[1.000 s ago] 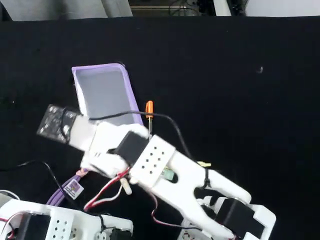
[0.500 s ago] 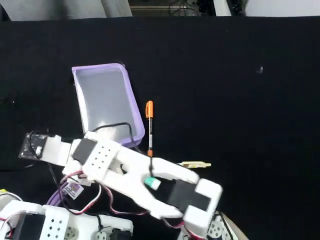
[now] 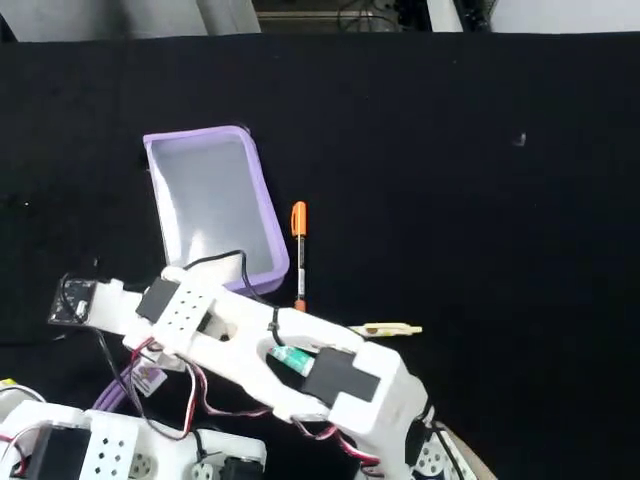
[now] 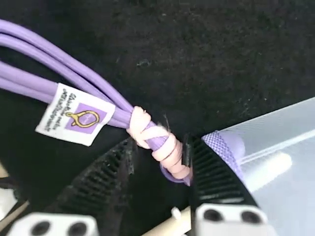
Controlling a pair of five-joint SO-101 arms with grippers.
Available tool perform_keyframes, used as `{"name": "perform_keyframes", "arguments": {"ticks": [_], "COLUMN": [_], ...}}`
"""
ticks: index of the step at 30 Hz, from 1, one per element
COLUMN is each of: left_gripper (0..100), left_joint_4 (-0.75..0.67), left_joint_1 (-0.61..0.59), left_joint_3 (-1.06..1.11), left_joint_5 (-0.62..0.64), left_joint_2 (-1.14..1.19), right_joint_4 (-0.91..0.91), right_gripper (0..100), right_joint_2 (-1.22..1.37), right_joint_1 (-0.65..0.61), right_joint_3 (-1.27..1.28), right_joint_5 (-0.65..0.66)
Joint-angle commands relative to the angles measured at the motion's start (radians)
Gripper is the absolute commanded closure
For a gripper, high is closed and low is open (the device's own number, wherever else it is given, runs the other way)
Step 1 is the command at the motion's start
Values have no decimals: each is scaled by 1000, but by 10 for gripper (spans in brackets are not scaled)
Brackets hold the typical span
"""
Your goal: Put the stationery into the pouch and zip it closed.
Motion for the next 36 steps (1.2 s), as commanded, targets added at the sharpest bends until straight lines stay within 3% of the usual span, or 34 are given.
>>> {"name": "perform_keyframes", "arguments": {"ticks": [1,6,11,16,27,36], "left_gripper": [773,773,773,773,773,773], "left_joint_4": [0,0,0,0,3,6], "left_joint_1": [-12,-12,-12,-12,-2,-2], "left_joint_3": [-8,-7,-7,-7,-5,-2], "left_joint_5": [-11,-11,-11,-11,-3,-2], "left_joint_2": [-5,-5,-5,-5,-5,-5], "right_joint_4": [-3,38,86,184,445,568], "right_gripper": [844,850,988,988,988,988], "right_joint_2": [22,65,113,142,140,140], "right_joint_1": [52,71,74,106,255,328], "right_joint_3": [-76,-119,-182,-277,-670,-931], "right_joint_5": [44,55,60,161,158,81]}}
